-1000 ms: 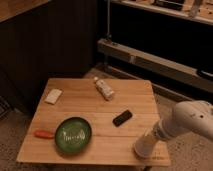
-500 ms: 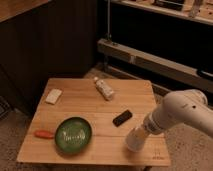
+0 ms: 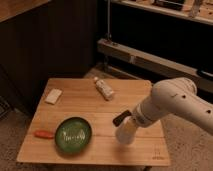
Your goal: Place the ceramic cup in the ceramic bowl
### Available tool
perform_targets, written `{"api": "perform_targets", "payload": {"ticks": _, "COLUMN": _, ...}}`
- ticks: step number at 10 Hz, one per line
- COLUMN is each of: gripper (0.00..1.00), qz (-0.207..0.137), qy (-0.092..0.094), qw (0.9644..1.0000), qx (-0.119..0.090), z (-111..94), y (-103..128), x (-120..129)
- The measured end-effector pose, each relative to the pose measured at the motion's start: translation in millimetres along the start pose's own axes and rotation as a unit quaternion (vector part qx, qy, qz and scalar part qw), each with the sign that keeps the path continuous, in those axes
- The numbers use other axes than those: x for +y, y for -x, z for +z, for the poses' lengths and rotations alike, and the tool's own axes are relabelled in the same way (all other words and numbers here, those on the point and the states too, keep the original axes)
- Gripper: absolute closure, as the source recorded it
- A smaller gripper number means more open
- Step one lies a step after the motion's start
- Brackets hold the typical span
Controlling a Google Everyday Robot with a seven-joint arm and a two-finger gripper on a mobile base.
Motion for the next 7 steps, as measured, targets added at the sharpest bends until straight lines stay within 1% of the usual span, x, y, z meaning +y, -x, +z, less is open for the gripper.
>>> {"api": "perform_targets", "payload": {"ticks": 1, "gripper": 0.97, "qz": -0.006, "qy": -0.001, "qw": 1.0, "qx": 0.001, "z": -0.6, "y": -4.9, "x": -4.7}}
{"api": "perform_targets", "payload": {"ticks": 2, "gripper": 0.97, "qz": -0.023, "qy": -0.006, "qw": 0.9997, "qx": 0.002, "z": 2.8, "y": -18.1, "x": -16.0}}
{"api": "perform_targets", "payload": {"ticks": 4, "gripper": 0.97, "qz": -0.039, "qy": -0.013, "qw": 0.9992, "qx": 0.001, "z": 8.4, "y": -31.9, "x": -29.8}}
{"api": "perform_targets", "payload": {"ticks": 5, "gripper": 0.97, "qz": -0.052, "qy": -0.018, "qw": 0.9985, "qx": -0.001, "z": 13.9, "y": -42.4, "x": -41.7}}
{"api": "perform_targets", "payload": {"ticks": 7, "gripper": 0.97, "qz": -0.078, "qy": -0.023, "qw": 0.9966, "qx": -0.01, "z": 26.4, "y": -59.0, "x": -63.6}}
